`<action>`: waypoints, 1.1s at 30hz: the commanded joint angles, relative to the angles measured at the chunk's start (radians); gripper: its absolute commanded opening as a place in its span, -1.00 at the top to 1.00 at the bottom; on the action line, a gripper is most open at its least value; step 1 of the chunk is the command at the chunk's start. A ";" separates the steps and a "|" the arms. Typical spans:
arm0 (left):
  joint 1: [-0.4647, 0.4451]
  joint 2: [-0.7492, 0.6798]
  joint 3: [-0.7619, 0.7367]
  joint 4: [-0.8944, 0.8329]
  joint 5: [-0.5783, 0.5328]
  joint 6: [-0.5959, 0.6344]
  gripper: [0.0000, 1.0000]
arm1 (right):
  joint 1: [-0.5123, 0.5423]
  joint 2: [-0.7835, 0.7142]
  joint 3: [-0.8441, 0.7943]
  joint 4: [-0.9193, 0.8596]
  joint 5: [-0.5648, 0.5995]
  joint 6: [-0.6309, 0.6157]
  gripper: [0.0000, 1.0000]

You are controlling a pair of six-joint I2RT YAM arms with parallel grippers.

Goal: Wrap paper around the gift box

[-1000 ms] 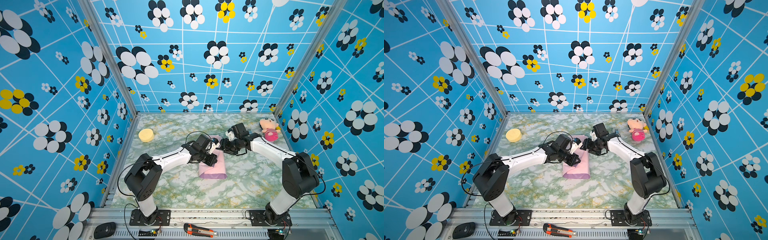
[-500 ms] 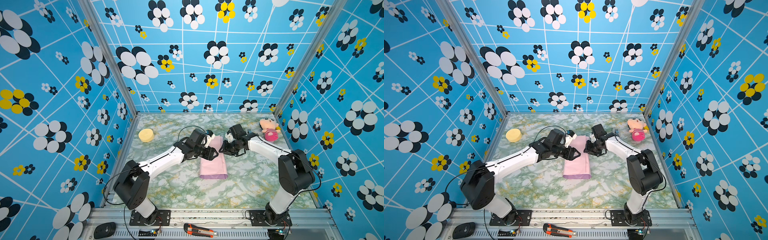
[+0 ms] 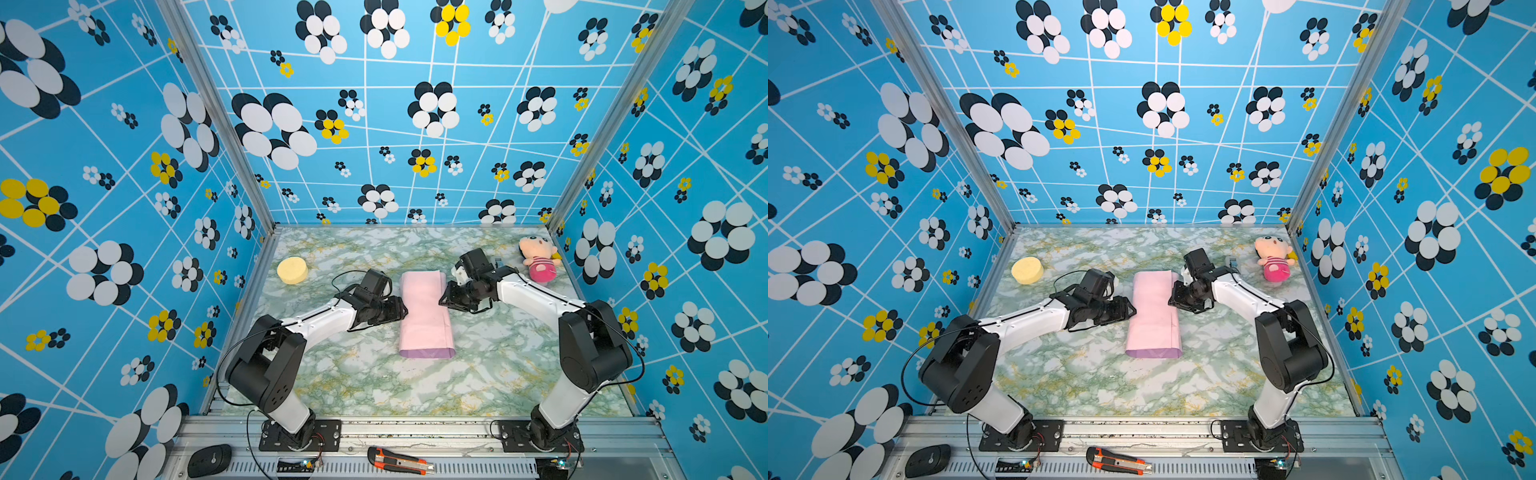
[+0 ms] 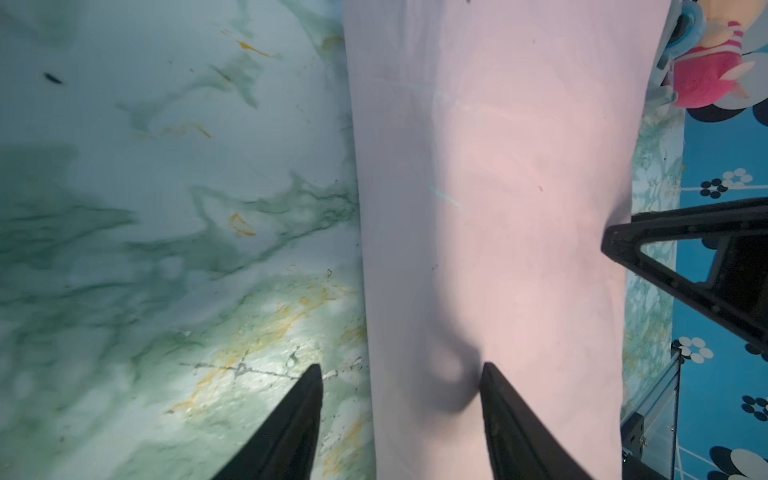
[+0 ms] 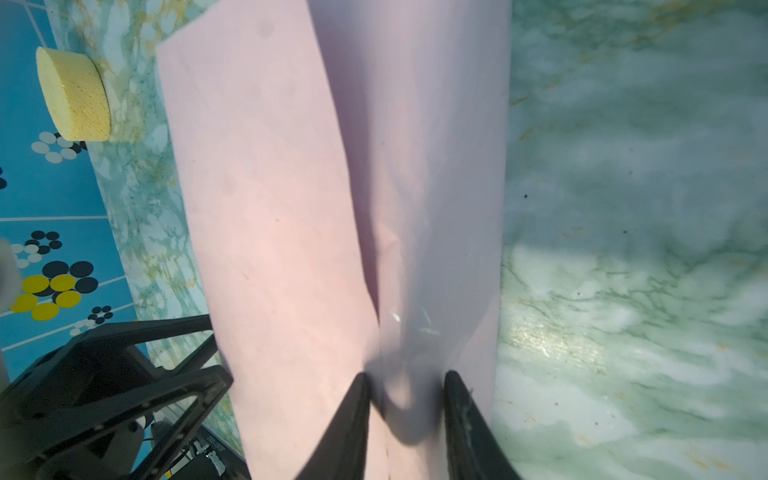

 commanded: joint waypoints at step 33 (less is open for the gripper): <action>-0.021 0.067 0.118 -0.006 -0.064 -0.011 -0.29 | 0.015 -0.006 0.000 -0.066 0.097 0.008 0.58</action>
